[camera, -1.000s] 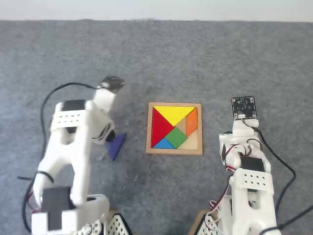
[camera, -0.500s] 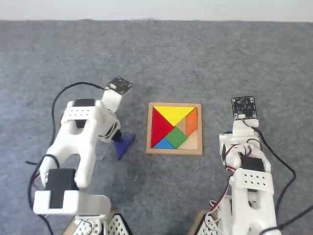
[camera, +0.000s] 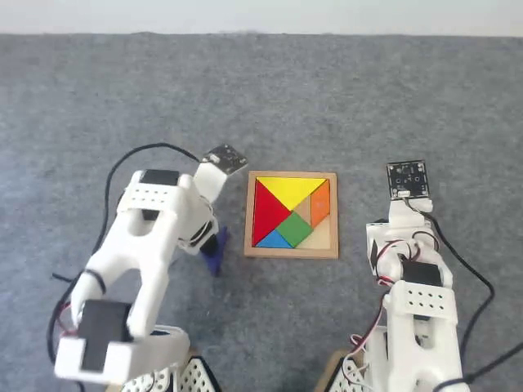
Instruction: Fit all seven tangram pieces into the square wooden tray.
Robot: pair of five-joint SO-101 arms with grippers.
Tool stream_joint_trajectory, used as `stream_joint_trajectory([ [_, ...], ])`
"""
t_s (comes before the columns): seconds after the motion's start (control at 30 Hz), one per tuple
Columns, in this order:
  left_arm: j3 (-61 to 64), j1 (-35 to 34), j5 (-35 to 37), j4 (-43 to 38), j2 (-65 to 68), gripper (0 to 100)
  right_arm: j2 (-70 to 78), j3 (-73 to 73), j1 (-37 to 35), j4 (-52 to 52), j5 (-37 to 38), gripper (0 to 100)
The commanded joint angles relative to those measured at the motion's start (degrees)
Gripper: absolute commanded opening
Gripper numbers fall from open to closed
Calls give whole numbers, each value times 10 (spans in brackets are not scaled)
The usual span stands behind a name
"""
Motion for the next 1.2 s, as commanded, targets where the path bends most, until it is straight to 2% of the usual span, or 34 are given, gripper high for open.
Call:
stream_joint_trajectory([
  [0.0, 30, 15, 4, 11, -50, 204, 7, -33, 0, -11, 6, 7],
  [0.27, 38, 37, 40, -90, 82, 203, 7, -33, 0, -11, 6, 7],
  [0.37, -10, 29, 50, -60, 122, 203, 7, -33, -1, -10, 6, 7],
  [0.53, -14, 47, 53, -53, 134, 199, 7, -33, -2, -10, 6, 7],
  [0.67, -7, 71, 53, -47, 134, 157, 7, -33, -1, -10, 6, 7],
  [0.83, -28, 69, 53, -47, 133, 114, 7, -33, -1, -10, 6, 7],
  [1.0, -86, 73, 35, 13, 91, 73, 7, -33, -1, -10, 6, 7],
  [1.17, -164, 69, -4, 122, -6, 32, 7, -33, -1, -10, 6, 7],
])
